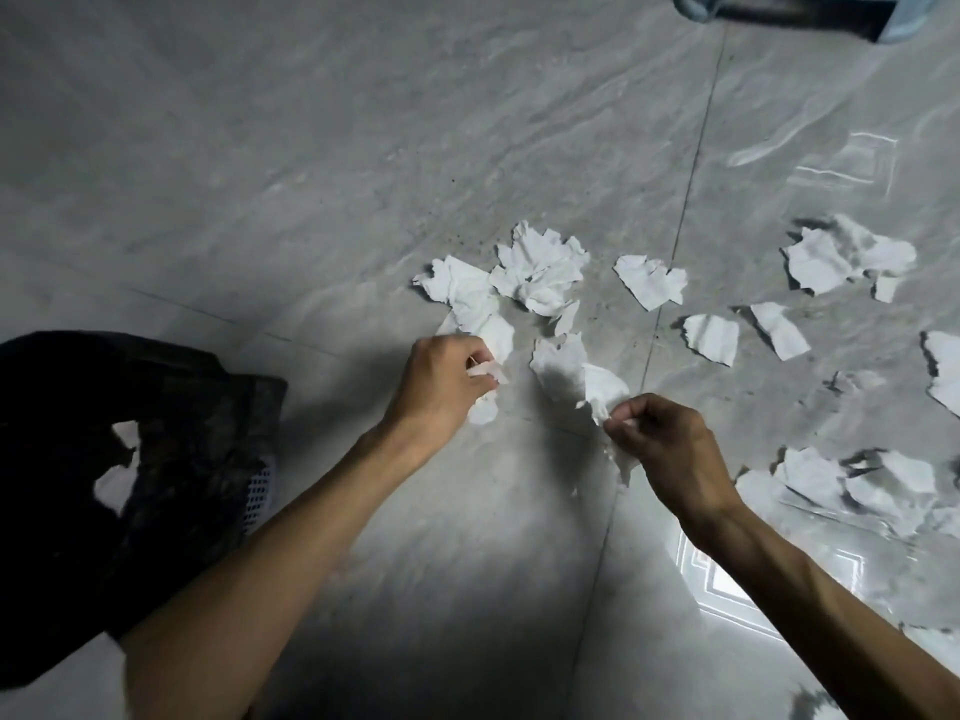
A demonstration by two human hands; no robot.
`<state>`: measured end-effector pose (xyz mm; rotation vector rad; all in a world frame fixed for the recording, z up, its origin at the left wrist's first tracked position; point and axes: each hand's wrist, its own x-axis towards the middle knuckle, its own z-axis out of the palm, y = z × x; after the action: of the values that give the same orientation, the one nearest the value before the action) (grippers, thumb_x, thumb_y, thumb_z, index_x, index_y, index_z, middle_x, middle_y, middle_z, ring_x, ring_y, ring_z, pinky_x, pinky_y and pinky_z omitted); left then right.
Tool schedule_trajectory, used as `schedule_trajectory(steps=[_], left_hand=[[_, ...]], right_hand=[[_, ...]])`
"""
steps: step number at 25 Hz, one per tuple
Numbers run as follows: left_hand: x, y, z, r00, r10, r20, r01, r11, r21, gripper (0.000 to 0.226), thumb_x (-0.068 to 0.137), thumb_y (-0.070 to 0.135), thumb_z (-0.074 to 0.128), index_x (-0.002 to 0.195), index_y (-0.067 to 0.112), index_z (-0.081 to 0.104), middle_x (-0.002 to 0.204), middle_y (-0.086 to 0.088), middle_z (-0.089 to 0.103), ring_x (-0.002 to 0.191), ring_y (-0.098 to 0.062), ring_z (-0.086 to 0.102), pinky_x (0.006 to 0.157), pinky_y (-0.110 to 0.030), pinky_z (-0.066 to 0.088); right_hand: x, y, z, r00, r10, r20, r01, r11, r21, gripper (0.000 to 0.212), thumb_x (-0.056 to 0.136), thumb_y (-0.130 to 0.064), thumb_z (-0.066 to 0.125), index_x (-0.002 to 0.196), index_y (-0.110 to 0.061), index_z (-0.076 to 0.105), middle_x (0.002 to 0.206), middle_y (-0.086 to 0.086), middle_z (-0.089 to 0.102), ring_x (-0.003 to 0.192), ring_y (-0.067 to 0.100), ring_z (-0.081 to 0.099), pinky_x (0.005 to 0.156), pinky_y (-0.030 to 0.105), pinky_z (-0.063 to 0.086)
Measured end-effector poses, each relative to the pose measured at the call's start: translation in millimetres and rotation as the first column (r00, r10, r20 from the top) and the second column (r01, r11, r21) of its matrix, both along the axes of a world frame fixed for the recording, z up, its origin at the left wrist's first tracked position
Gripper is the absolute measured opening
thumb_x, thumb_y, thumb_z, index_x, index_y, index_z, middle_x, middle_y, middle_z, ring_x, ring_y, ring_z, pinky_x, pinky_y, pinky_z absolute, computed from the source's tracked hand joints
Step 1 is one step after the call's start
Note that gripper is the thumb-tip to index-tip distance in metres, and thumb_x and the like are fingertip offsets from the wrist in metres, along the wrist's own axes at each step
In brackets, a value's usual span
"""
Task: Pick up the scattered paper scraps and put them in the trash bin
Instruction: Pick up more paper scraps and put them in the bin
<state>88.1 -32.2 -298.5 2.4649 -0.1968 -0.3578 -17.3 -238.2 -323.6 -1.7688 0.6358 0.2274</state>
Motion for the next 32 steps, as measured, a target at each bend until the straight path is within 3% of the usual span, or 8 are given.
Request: schedule_trajectory(steps=[3, 6, 9, 14, 17, 22, 26, 32], left_hand=[[8, 38, 79, 0.994, 0.056, 0.097, -0.054, 0.998, -0.022, 0.010, 0.068, 0.017, 0.077, 0.072, 0.009, 0.071, 0.050, 0.004, 0.056, 0.047, -0.012, 0.047, 0.047, -0.013, 0.031], [-1, 101, 159, 0.948, 0.146, 0.283, -0.139, 0.989, -0.045, 0.014, 0.068, 0.027, 0.075, 0.073, 0.015, 0.072, 0.055, 0.007, 0.066, 0.054, -0.007, 0.059, 0.052, -0.014, 0.038], [-21, 178, 203, 0.912, 0.289, 0.292, -0.286, 0.957, -0.052, 0.011, 0.070, 0.032, 0.076, 0.078, 0.024, 0.074, 0.066, 0.008, 0.072, 0.063, -0.005, 0.067, 0.063, -0.019, 0.048], [-58, 290, 174, 0.847, 0.507, 0.160, -0.530, 0.828, 0.182, 0.015, 0.070, 0.022, 0.076, 0.083, 0.014, 0.073, 0.078, -0.004, 0.072, 0.072, -0.017, 0.064, 0.056, -0.018, 0.037], [-78, 320, 144, 0.814, 0.581, 0.011, -0.563, 0.783, 0.265, 0.038, 0.076, 0.022, 0.073, 0.111, 0.013, 0.062, 0.095, 0.000, 0.060, 0.095, -0.022, 0.062, 0.067, -0.021, 0.035], [-71, 309, 139, 0.792, 0.608, 0.055, -0.598, 0.754, 0.271, 0.058, 0.080, 0.025, 0.059, 0.134, 0.022, 0.040, 0.129, -0.008, 0.057, 0.112, -0.027, 0.054, 0.081, -0.029, 0.038], [-42, 246, 154, 0.863, 0.481, 0.155, -0.501, 0.854, 0.142, 0.048, 0.080, 0.020, 0.057, 0.126, 0.027, 0.046, 0.122, 0.001, 0.057, 0.096, -0.010, 0.057, 0.074, -0.024, 0.041], [7, 94, 183, 0.980, 0.199, -0.008, -0.199, 0.979, 0.038, 0.039, 0.081, 0.031, 0.064, 0.119, 0.028, 0.053, 0.121, 0.003, 0.058, 0.105, -0.016, 0.059, 0.087, -0.032, 0.046]], right_hand=[[28, 54, 25, 0.995, 0.096, 0.017, -0.098, 0.980, 0.175, 0.011, 0.085, -0.009, 0.067, 0.074, -0.011, 0.065, 0.055, 0.000, 0.066, 0.049, 0.015, 0.058, 0.059, 0.029, 0.043], [56, 125, 66, 0.976, 0.187, 0.107, -0.212, 0.928, 0.307, 0.008, 0.085, -0.012, 0.069, 0.078, -0.012, 0.066, 0.058, -0.004, 0.066, 0.050, 0.007, 0.057, 0.057, 0.017, 0.045], [71, 195, 107, 0.951, 0.243, 0.192, -0.303, 0.856, 0.418, 0.003, 0.083, -0.013, 0.071, 0.084, -0.011, 0.069, 0.070, -0.002, 0.068, 0.057, 0.002, 0.058, 0.057, 0.010, 0.044], [74, 285, 146, 0.909, 0.359, 0.213, -0.417, 0.758, 0.501, 0.004, 0.083, -0.010, 0.071, 0.086, -0.008, 0.068, 0.076, 0.011, 0.066, 0.064, 0.016, 0.059, 0.068, 0.027, 0.047], [73, 319, 150, 0.869, 0.475, 0.135, -0.473, 0.719, 0.509, 0.003, 0.085, -0.014, 0.069, 0.088, -0.012, 0.070, 0.086, 0.008, 0.067, 0.077, 0.018, 0.061, 0.072, 0.027, 0.051], [76, 316, 149, 0.858, 0.514, 0.019, -0.386, 0.619, 0.684, 0.043, 0.091, -0.016, 0.063, 0.132, -0.009, 0.053, 0.107, 0.007, 0.063, 0.096, 0.018, 0.062, 0.090, 0.030, 0.053], [93, 252, 167, 0.905, 0.426, 0.000, -0.353, 0.750, 0.559, 0.022, 0.091, -0.008, 0.057, 0.112, -0.008, 0.066, 0.104, 0.009, 0.068, 0.096, 0.025, 0.067, 0.089, 0.035, 0.054], [101, 78, 189, 0.944, 0.317, -0.092, -0.275, 0.910, 0.309, 0.013, 0.083, -0.017, 0.065, 0.095, -0.016, 0.071, 0.098, 0.000, 0.073, 0.087, 0.020, 0.069, 0.077, 0.031, 0.053]])
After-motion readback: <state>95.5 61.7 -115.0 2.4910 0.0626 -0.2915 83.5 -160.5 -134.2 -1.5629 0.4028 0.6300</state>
